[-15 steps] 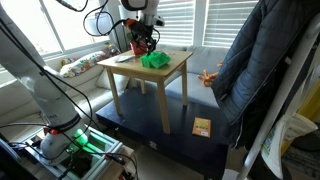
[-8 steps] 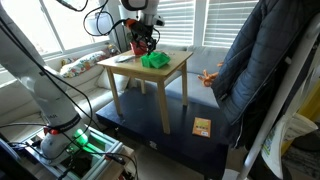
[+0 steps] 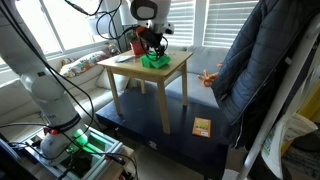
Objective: Close the green container
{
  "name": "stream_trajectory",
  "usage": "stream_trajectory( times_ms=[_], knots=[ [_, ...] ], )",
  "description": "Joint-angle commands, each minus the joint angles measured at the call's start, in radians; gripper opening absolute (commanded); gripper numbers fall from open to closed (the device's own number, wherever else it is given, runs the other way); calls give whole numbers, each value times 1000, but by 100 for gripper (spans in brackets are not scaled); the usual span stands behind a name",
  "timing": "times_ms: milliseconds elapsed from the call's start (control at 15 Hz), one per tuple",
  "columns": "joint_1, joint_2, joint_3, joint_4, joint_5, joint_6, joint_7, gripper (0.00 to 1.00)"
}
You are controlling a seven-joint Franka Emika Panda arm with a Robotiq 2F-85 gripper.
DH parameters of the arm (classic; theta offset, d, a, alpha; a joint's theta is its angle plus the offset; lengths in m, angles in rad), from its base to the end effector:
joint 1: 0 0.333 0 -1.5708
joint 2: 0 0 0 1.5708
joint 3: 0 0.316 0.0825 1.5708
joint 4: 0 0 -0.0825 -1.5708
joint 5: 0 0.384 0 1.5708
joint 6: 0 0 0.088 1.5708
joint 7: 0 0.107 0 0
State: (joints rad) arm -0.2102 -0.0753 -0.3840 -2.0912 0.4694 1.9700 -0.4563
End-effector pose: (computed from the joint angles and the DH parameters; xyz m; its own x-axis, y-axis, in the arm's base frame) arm 0.4515 -0.2735 0.4567 0.9315 -0.3479 0.1060 -0.2727 -0.8609 -0.4294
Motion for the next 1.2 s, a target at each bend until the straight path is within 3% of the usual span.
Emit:
stream_trajectory(
  times_ms=[0, 467, 1133],
  knots=[
    [-48, 89, -1, 71, 106, -14, -97, 100],
    [-150, 228, 14, 179, 268, -117, -305, 100],
    [-260, 400, 62, 353, 350, -385, -336, 100]
  ],
)
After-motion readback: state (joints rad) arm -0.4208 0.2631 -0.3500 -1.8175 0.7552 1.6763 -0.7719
